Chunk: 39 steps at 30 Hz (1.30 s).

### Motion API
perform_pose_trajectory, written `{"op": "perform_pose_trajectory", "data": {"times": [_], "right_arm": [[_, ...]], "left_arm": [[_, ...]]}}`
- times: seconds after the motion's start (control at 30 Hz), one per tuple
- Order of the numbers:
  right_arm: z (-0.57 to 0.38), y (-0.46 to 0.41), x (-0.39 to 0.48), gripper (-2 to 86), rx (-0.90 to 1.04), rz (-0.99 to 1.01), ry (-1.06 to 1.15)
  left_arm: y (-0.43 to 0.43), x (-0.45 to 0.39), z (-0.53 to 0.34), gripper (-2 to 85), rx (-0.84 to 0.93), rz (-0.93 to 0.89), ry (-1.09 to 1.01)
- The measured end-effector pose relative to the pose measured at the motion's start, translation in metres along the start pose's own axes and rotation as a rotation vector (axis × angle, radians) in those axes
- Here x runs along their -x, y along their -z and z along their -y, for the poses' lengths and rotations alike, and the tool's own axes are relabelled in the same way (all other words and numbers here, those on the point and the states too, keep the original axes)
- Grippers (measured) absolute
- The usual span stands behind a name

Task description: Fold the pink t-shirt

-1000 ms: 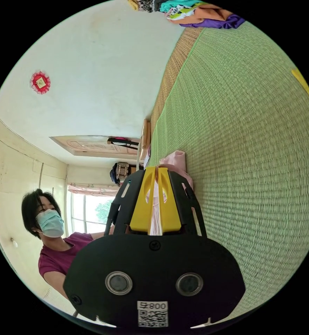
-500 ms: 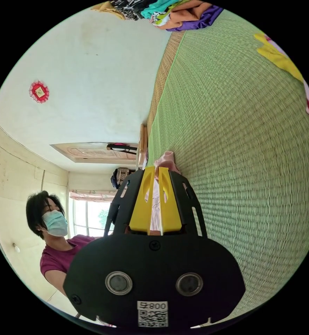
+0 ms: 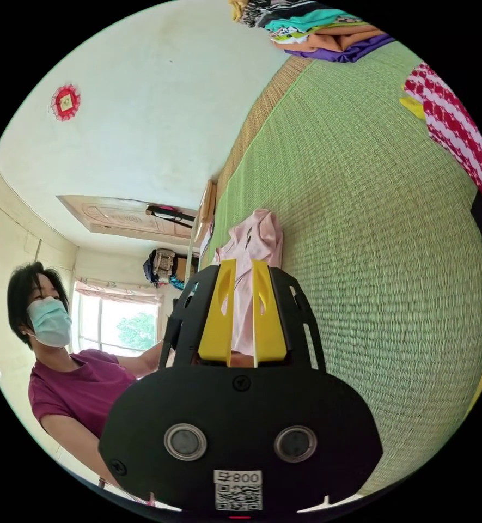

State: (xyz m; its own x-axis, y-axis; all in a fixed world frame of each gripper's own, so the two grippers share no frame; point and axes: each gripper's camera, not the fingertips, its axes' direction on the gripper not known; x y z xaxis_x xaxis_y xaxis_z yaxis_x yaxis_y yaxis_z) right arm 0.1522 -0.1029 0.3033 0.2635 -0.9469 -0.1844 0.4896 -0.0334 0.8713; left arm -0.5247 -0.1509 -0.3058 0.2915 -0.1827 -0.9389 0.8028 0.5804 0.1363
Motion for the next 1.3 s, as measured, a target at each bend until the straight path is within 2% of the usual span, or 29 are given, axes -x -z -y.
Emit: {"op": "perform_pose_trajectory", "data": {"times": [0.17, 0.33, 0.47, 0.73, 1.03, 1.3], "right_arm": [[0.0, -0.017, 0.026, 7.4, 0.009, -0.125, 0.072], [0.014, -0.045, 0.049, 8.7, 0.05, -0.26, 0.134], [0.022, -0.058, 0.054, 8.3, 0.046, -0.367, 0.14], [0.031, -0.067, 0.056, 1.8, 0.084, -0.306, 0.157], [0.068, -0.047, 0.07, 0.5, 0.027, -0.097, 0.172], [0.098, -0.053, 0.07, 0.4, 0.045, -0.076, 0.171]], "left_arm": [[-0.005, -0.004, 0.002, 1.4, -0.006, -0.021, -0.007], [-0.009, -0.005, 0.002, 5.5, -0.027, 0.059, -0.004], [-0.018, -0.002, 0.003, 5.2, 0.002, 0.093, 0.007], [-0.027, -0.009, 0.008, 0.5, 0.017, 0.009, -0.02], [-0.018, -0.023, 0.03, 0.5, -0.069, -0.081, -0.049], [-0.02, -0.027, 0.022, 4.9, -0.033, 0.016, -0.07]]}}
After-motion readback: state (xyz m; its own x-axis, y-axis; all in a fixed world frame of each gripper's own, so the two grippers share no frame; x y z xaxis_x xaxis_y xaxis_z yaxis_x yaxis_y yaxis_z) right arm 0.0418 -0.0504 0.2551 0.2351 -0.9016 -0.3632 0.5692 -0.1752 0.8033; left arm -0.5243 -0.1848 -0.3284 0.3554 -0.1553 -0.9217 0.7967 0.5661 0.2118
